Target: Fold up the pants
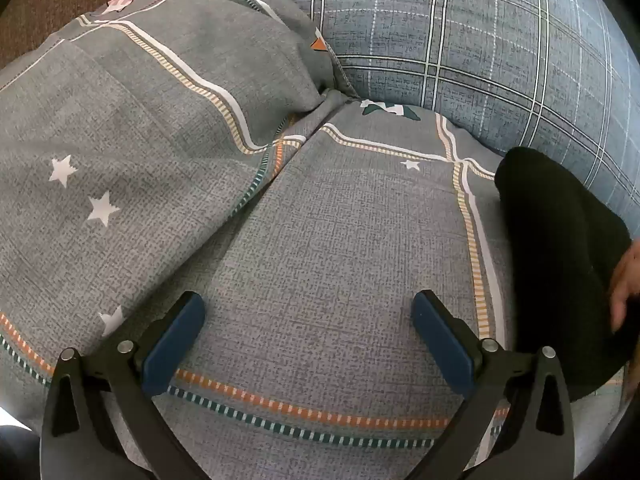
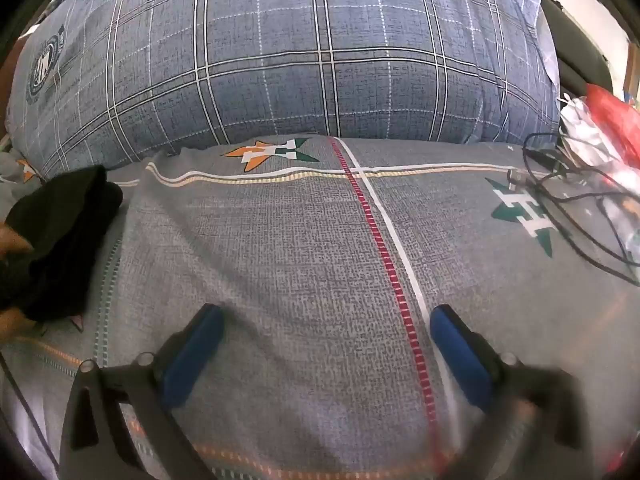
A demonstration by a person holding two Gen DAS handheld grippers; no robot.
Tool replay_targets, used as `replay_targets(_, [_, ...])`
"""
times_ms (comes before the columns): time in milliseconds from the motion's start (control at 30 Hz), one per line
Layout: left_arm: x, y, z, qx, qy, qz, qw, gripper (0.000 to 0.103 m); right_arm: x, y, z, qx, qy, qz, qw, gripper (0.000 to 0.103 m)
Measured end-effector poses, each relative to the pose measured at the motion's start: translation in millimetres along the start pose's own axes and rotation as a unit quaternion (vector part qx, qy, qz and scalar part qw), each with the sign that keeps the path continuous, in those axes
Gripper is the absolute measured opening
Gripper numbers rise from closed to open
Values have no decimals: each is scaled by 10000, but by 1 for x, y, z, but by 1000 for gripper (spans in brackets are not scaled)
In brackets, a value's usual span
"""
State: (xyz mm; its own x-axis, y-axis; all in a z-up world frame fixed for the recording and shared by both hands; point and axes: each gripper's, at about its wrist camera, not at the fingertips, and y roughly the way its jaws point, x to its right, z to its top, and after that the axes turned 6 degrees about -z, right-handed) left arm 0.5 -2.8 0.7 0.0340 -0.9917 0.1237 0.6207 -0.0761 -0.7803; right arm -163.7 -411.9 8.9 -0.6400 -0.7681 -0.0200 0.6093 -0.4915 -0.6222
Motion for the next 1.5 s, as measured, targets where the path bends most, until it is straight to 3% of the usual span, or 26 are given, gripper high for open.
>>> replay_targets(1500, [-1,-2,1,21,-70,-95,9999,103,-2,0,0,36,-52,-64,10000,102])
